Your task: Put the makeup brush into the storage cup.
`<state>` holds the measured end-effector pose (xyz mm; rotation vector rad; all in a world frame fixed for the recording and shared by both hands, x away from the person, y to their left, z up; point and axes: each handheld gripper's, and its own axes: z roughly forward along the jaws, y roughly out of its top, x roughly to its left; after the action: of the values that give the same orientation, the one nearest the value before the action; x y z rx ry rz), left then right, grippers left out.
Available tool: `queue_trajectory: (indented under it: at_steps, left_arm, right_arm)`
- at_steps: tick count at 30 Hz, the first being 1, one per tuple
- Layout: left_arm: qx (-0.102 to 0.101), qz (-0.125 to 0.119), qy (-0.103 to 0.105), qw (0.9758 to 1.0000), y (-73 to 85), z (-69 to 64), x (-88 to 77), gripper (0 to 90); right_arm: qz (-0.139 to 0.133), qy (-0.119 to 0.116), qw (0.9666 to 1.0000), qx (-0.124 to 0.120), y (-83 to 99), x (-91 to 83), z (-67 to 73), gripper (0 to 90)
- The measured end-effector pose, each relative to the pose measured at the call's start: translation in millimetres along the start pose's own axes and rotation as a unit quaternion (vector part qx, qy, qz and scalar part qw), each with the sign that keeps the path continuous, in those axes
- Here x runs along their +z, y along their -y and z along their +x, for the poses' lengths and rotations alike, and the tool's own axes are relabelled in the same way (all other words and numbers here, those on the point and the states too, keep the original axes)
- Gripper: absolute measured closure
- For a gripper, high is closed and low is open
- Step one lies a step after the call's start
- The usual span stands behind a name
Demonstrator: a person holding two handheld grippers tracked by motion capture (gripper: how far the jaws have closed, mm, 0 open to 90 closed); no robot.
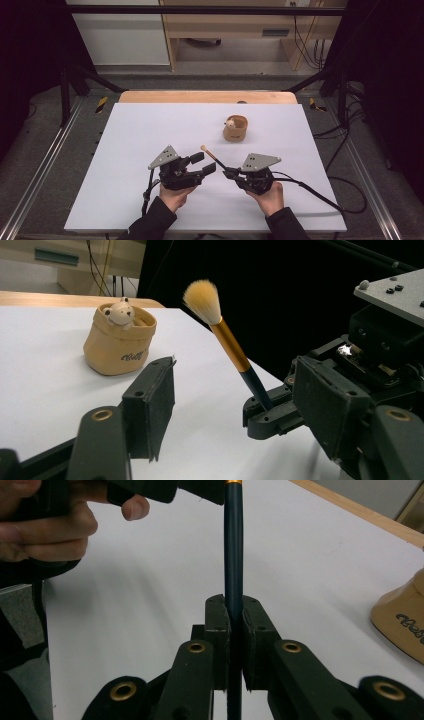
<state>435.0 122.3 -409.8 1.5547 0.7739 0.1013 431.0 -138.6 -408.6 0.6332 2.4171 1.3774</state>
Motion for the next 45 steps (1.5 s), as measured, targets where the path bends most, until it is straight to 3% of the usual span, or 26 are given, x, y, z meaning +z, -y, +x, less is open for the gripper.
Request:
queue_trajectory:
  at_steps: [9,25,35,40,45]
  left_arm:
    - [-0.006,-0.006,0.015,0.9999,0.3,-0.7,3.9,43.2]
    - [-0.011,-0.007,0.017,0.9998,1.3,-0.7,7.6,74.2]
    - [-0.021,-0.007,0.036,0.9991,1.1,-0.5,7.8,79.1]
    - [-0.014,-0.006,0.046,0.9988,1.0,-4.3,7.8,82.3]
    - [0.005,-0.011,0.036,0.9993,0.1,-8.4,6.4,83.0]
  right_arm:
    - [-0.009,-0.008,0.9999,0.005,-0.4,1.3,0.4,83.8]
    - [-0.004,-0.018,0.9998,0.006,1.8,6.8,1.5,83.7]
    - [0.003,-0.019,0.9998,0.005,3.1,9.4,2.0,83.3]
    - [0.008,-0.016,0.9998,0.004,3.7,10.5,2.0,81.6]
    - [0.005,-0.012,0.9999,0.001,3.6,10.2,2.1,74.0]
